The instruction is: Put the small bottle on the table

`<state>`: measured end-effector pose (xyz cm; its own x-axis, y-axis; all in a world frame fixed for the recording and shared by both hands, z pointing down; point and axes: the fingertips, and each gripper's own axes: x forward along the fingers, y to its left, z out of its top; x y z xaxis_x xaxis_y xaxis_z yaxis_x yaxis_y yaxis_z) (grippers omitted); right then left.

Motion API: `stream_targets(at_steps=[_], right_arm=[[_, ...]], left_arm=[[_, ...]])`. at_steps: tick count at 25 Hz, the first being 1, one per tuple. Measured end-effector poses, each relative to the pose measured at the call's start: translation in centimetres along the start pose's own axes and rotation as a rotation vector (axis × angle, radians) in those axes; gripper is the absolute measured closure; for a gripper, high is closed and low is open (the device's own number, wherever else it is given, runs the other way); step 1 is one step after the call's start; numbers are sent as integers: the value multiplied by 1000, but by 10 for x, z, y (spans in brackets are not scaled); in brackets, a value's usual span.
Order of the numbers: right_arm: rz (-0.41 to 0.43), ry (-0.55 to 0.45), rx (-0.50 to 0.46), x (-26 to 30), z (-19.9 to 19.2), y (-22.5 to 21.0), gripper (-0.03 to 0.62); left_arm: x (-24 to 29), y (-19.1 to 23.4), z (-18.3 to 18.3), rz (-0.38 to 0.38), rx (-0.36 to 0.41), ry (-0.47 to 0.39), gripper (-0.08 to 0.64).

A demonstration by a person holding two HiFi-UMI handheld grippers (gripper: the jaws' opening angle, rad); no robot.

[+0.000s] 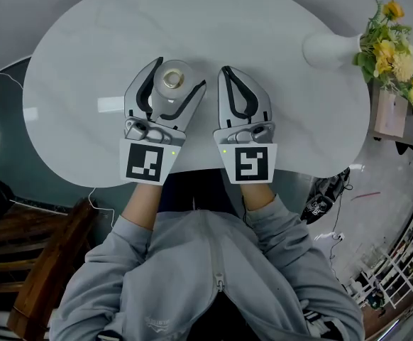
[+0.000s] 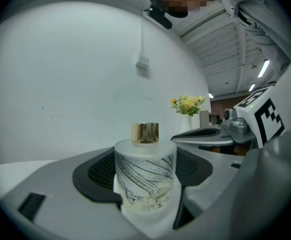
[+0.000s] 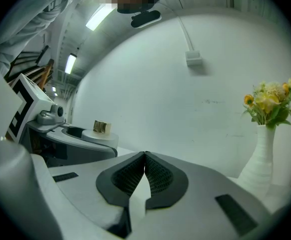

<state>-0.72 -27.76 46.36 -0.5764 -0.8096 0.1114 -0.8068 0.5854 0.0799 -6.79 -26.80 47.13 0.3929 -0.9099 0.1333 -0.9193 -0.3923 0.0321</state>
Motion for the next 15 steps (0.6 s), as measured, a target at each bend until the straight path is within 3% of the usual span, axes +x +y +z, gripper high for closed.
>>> stream_targets(at_steps=[15], right_arm=[[12, 78, -3, 12, -43, 8, 566]], left_arm=[[17, 4, -55, -23, -11, 93, 227]])
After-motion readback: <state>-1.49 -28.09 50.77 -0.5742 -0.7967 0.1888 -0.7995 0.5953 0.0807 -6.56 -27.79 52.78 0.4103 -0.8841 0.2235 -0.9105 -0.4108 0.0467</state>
